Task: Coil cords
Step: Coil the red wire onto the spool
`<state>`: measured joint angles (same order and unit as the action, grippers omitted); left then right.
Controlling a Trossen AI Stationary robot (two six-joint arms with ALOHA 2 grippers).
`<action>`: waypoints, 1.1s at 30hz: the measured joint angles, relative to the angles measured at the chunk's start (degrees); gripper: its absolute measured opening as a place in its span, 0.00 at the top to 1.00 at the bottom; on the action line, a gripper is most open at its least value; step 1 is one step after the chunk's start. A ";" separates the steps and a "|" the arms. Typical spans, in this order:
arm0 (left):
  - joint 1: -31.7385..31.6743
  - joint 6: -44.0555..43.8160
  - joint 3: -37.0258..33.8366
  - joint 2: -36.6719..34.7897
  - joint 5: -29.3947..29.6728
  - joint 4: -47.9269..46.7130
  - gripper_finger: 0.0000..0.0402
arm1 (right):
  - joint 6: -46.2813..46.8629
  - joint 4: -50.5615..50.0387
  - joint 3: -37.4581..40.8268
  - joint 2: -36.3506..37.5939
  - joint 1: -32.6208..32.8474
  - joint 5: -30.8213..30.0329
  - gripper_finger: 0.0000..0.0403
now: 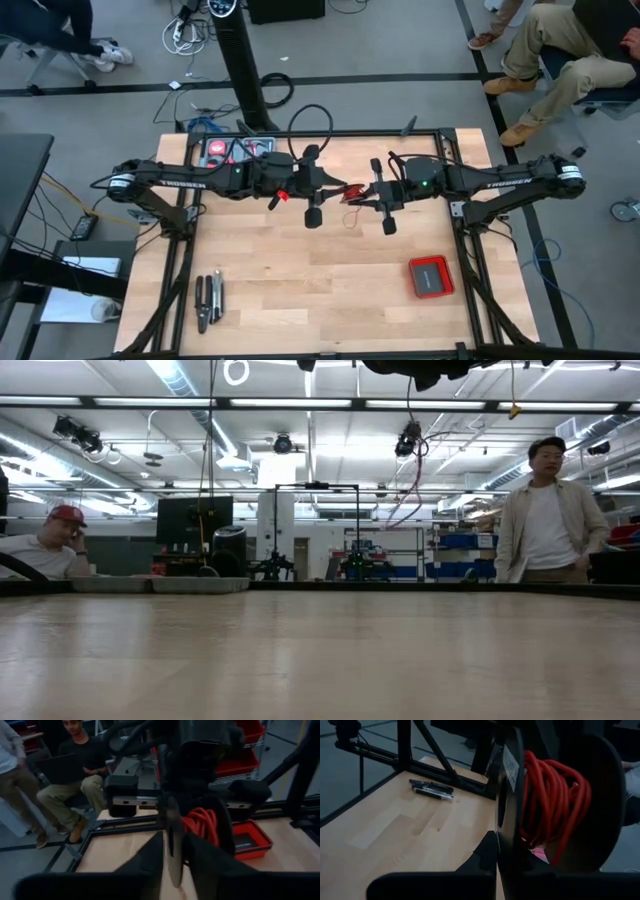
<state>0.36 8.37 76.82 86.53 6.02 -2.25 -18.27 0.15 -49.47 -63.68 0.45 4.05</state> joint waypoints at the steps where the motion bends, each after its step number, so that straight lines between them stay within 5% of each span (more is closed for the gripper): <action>1: 0.00 0.02 0.01 0.23 -0.81 0.08 0.83 | 0.00 0.12 0.00 0.00 0.00 0.31 0.99; 4: -0.05 0.01 0.07 0.41 -1.88 0.37 0.97 | -0.54 0.52 0.07 -0.04 0.03 1.63 0.97; 12: -0.04 0.38 0.99 0.52 -0.57 -0.33 0.99 | 1.21 0.71 0.07 0.44 0.11 1.58 0.84; 20: 0.07 0.47 1.40 0.52 0.35 -0.64 1.00 | 1.82 -5.79 -0.04 8.78 2.06 -5.51 0.78; 26: 0.07 0.02 1.38 0.52 4.68 0.69 1.00 | 2.79 -14.00 -0.15 13.27 3.23 -19.61 0.78; 33: 0.07 -1.58 1.38 0.90 10.59 6.58 1.00 | 6.06 -13.45 2.03 9.50 4.66 -33.35 0.78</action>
<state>0.43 6.79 78.19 87.43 16.62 4.33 -12.20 -13.30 -47.44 -54.18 5.11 -29.30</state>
